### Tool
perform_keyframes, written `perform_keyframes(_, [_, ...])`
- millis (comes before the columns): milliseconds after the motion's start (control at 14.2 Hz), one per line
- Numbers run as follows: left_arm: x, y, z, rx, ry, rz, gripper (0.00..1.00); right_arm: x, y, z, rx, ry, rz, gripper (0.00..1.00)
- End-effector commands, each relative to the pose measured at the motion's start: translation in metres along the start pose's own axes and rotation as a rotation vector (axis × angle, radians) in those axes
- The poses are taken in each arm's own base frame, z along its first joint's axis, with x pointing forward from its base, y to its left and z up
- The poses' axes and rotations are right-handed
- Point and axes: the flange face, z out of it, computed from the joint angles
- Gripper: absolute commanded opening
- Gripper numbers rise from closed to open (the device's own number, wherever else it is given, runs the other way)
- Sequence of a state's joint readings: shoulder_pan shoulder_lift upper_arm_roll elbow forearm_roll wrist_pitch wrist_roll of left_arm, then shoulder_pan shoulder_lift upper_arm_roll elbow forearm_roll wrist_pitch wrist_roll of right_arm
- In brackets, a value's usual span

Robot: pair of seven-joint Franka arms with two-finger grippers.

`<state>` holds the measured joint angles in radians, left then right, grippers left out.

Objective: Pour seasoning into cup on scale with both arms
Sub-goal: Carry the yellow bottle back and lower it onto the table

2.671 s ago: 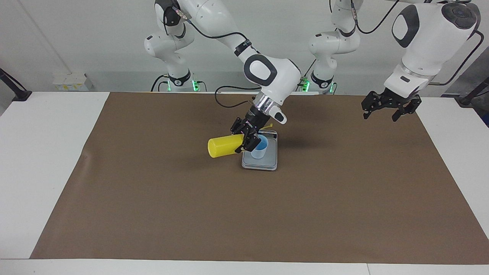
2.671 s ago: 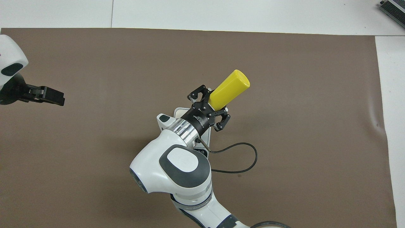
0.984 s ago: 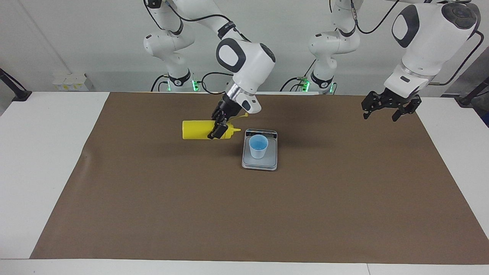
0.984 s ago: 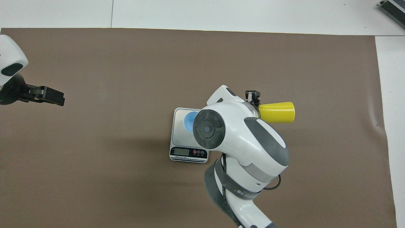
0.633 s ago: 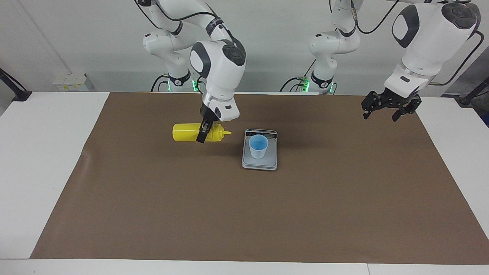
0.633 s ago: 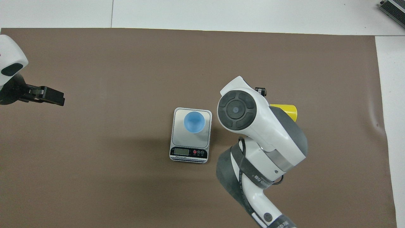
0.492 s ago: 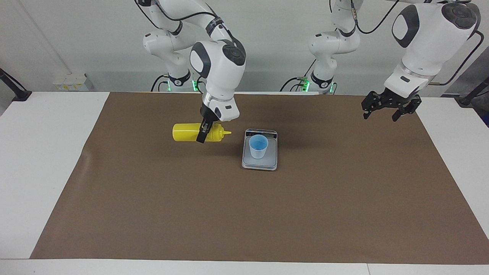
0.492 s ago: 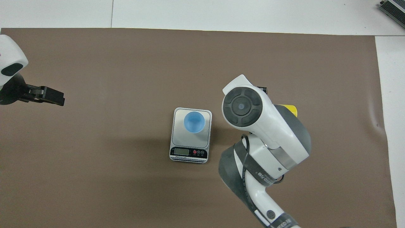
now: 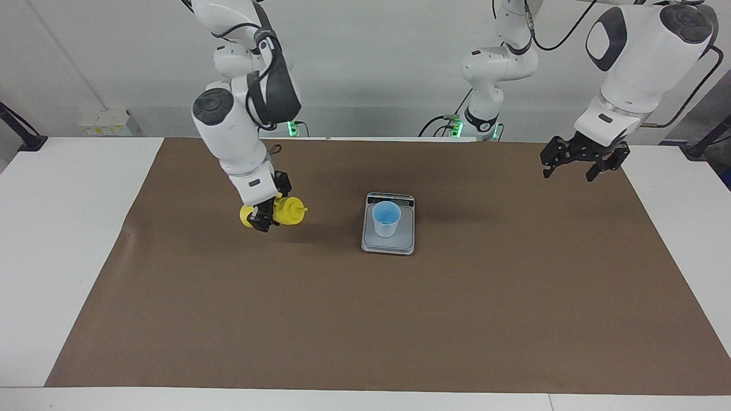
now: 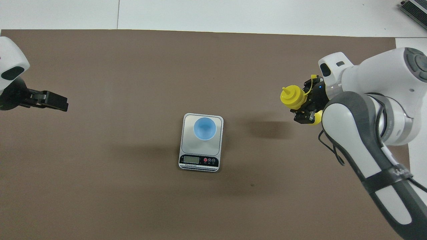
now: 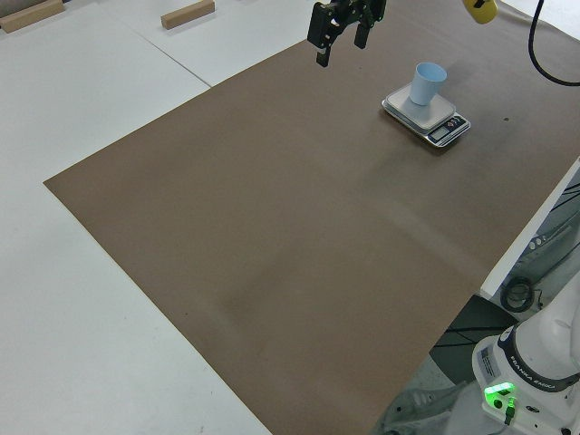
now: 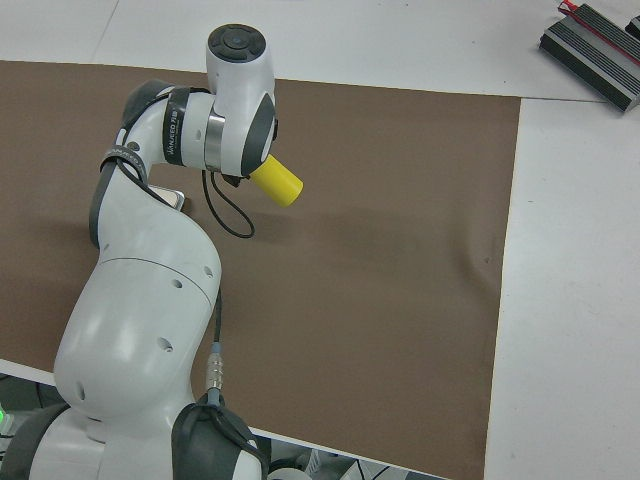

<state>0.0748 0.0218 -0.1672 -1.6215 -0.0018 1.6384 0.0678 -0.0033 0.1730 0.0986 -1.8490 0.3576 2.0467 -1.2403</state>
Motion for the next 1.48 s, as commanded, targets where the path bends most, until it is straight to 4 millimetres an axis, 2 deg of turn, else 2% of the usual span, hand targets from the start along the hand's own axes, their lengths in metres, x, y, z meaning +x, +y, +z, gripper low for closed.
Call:
perform_keyframes(0, [-0.01,-0.003,-0.002,0.005,-0.002,-0.008,1.0,-0.041,0.002,0.009,0.006,0.161,0.013,0.0])
perform_keyframes(281, [-0.01,-0.003,-0.002,0.005,-0.002,-0.008,1.0,-0.088,0.008,0.029,0.007,0.332,0.054,0.0])
perform_keyframes(492, [-0.01,-0.003,-0.002,0.005,-0.002,-0.008,1.0,-0.127,0.001,0.055,-0.006,0.454,0.069,0.0])
perform_keyframes(633, [-0.01,-0.003,-0.002,0.005,-0.002,-0.008,1.0,-0.143,0.001,0.059,-0.017,0.492,0.083,0.0])
perform_keyframes(703, [-0.01,-0.003,-0.002,0.005,-0.002,-0.008,1.0,-0.151,0.002,0.058,-0.023,0.497,0.09,0.2])
perform_keyframes(773, [-0.01,-0.003,-0.002,0.005,-0.002,-0.008,1.0,-0.158,0.003,0.056,-0.026,0.501,0.096,0.43])
perform_keyframes(843, [-0.01,-0.003,-0.002,0.005,-0.002,-0.008,1.0,-0.167,0.003,0.054,-0.033,0.503,0.097,0.6])
perform_keyframes(914, [-0.01,-0.003,-0.002,0.005,-0.002,-0.008,1.0,-0.172,0.002,0.054,-0.039,0.502,0.089,0.89])
perform_keyframes(984, [-0.01,-0.003,-0.002,0.005,-0.002,-0.008,1.0,-0.174,0.002,0.053,-0.04,0.502,0.085,1.0])
perform_keyframes(1195, [-0.01,-0.003,-0.002,0.005,-0.002,-0.008,1.0,-0.184,0.004,0.049,-0.046,0.51,0.083,1.0])
perform_keyframes(1406, [-0.01,-0.003,-0.002,0.005,-0.002,-0.008,1.0,-0.212,0.007,0.038,-0.066,0.51,0.073,1.0])
